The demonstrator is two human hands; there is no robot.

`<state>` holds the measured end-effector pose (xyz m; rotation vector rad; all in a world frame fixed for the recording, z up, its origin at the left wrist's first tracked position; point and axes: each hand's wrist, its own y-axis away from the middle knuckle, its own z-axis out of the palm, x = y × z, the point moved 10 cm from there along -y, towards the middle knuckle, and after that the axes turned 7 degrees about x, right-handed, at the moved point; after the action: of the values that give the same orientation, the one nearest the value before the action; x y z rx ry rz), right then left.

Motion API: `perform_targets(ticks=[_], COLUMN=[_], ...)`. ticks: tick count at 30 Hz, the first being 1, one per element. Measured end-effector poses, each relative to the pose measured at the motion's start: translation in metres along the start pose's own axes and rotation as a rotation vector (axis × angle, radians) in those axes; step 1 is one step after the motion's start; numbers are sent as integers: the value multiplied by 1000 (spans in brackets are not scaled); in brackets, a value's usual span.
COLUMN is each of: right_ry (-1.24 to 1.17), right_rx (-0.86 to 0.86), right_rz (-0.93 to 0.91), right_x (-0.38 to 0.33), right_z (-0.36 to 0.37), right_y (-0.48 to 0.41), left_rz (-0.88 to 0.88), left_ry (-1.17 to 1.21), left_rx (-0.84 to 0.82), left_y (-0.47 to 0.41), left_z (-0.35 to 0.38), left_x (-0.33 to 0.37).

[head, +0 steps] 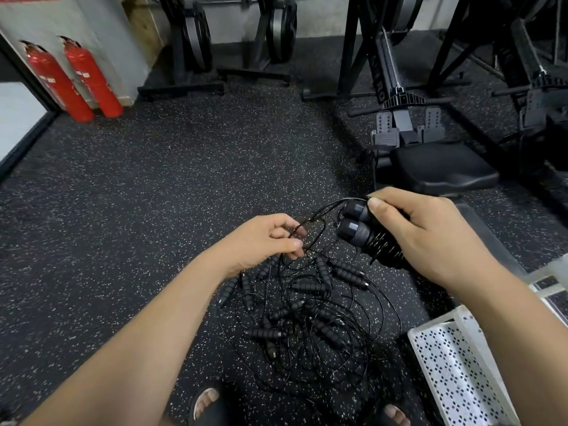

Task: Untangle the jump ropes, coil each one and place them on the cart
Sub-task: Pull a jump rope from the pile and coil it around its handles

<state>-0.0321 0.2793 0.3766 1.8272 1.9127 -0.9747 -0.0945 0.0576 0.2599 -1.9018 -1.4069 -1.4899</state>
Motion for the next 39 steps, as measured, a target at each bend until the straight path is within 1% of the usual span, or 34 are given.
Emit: perform_targets(ticks=[3,5,9,12,14,17,22,24,25,28,29,30,32,34,36,37,38,39], right_ry=[16,15,18,45,40,37,-5,-29,-37,-57,-59,-56,-47,-32,-15,-15,-19,-23], right_rx=[16,5,-121,-216,-254,-236,-185,-180,-179,-153,-139,-129,-111,-93,-70,-59,-49,-41], right_rz=[11,20,29,22,22,10,20,21,20,37,50,62,78,91,103,111,119,128], right_x=[1,4,11,12,10,8,8,4,2,-1,1,3,6,9,11,11,11,12], right_z=[-5,-4,9,20,26,27,24,28,30,29,27,25,22,20,17,15,14,13], right_y=[0,-1,0,4,6,4,3,3,3,2,2,2,1,0,-2,-2,-3,-3], left_rz=[-21,-24,71,150,198,225,77,55,57,55,53,58,77,59,4,-10,-21,-38], left_ry=[-11,3,6,-79,-127,-170,-25,50,88,177,197,197,122,59,60,76,92,98], left_rx=[44,109,334,382,349,271,-20,-75,-45,203,261,289,333,445,559,552,488,387], left_y=[2,2,2,2,2,2,4,3,0,-9,-9,-9,-6,1,11,13,14,14], left_z=[-12,-24,-56,-59,-49,-35,-9,5,8,-4,-9,-11,-13,-19,-28,-28,-21,-10], left_x=[-11,-16,-7,7,14,20,6,6,6,1,-1,-2,-1,-1,1,3,8,13])
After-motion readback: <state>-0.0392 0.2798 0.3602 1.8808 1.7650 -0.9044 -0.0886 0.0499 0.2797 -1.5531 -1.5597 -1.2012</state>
